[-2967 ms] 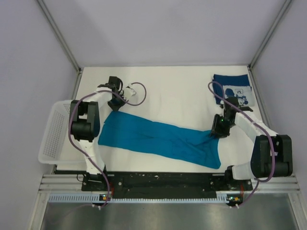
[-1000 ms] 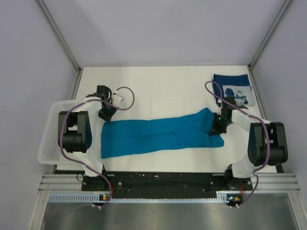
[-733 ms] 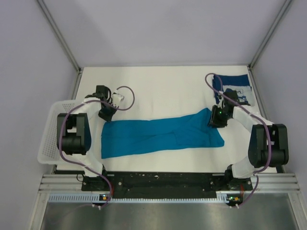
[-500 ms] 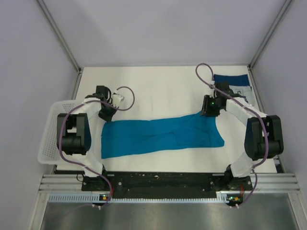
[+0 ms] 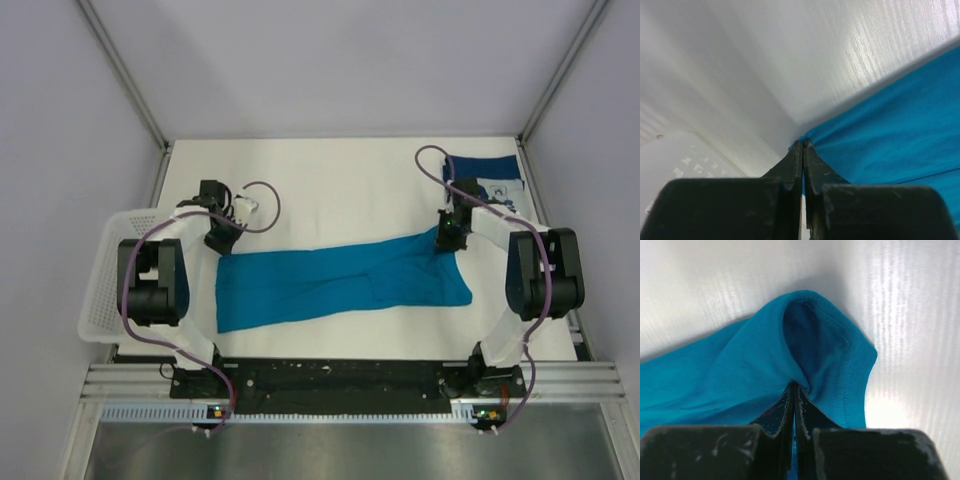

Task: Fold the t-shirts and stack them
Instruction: Fold the other side of the tshirt into a rectangle, then rotate the tshirt 80 degrees

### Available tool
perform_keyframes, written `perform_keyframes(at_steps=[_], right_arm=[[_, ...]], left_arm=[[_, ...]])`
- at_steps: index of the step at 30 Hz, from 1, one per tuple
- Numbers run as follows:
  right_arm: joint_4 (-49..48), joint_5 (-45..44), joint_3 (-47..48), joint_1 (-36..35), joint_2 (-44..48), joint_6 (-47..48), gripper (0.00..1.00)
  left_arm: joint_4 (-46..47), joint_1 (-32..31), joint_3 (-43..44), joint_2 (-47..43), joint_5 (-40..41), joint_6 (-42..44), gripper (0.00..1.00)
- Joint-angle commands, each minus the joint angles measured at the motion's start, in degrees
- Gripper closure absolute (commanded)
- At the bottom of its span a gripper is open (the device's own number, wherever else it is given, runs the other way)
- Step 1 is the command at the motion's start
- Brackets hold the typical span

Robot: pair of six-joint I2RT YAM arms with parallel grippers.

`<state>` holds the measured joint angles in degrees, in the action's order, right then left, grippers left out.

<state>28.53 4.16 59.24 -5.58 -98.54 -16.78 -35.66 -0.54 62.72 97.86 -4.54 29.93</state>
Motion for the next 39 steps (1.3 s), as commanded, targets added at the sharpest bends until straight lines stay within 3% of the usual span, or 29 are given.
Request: perform_keyframes(at_steps=[1, 7, 10, 14, 18, 21, 26, 30, 33, 36, 37, 39], right_arm=[[-0.23, -4.34, -0.18, 3.03, -1.3, 0.43, 1.0], [0.29, -4.34, 1.4, 3.91, -1.48, 0.95, 0.99], [0.82, -1.71, 2.98, 3.83, -1.3, 2.53, 0.84], [2.84, -0.13, 5.7, 3.74, 1.5, 5.08, 0.76], [4.51, 3.04, 8.69, 3.56, 3.97, 5.44, 0.67], [5.13, 1.73, 10.45, 3.56, 3.19, 4.82, 0.59], [5.66, -0.3, 14.05, 3.91, -4.01, 3.16, 0.59], [6.18, -1.09, 15.99, 4.35, -9.2, 2.36, 0.59], [5.92, -1.62, 15.9, 4.79, -10.26, 3.32, 0.61], [5.3, 1.45, 15.82, 5.06, -11.58, 5.43, 0.8], [5.22, 1.72, 15.55, 5.14, -11.76, 5.44, 0.88], [4.6, 0.85, 14.42, 5.32, -11.32, 4.91, 0.96]], left_arm=[[1.38, 0.1, -1.28, -2.77, 1.63, -0.23, 1.0], [0.86, 0.1, -1.99, -3.99, -0.81, 0.12, 1.0], [-0.46, 0.18, -2.25, -4.96, -3.72, 1.44, 1.0], [-3.09, 0.1, -0.23, -6.1, -5.65, 1.71, 0.74], [-7.31, 0.18, 3.36, -6.99, -9.26, 4.34, 0.6], [-8.81, -0.43, 5.3, -6.2, -8.3, 4.78, 0.58], [-6.62, -3.32, 5.13, -3.83, -6.11, 5.13, 0.58], [-2.58, -5.18, 4.61, -1.19, -3.38, 7.5, 0.49], [-0.29, -5.18, 3.56, -0.83, -5.73, 10.66, 0.44], [0.85, -5.26, 1.01, 0.04, -9.08, 13.92, 0.45], [1.46, -5.44, 0.05, 0.74, -8.74, 14.1, 0.51], [1.99, -5.53, -0.75, 2.41, -7.42, 12.88, 0.85]])
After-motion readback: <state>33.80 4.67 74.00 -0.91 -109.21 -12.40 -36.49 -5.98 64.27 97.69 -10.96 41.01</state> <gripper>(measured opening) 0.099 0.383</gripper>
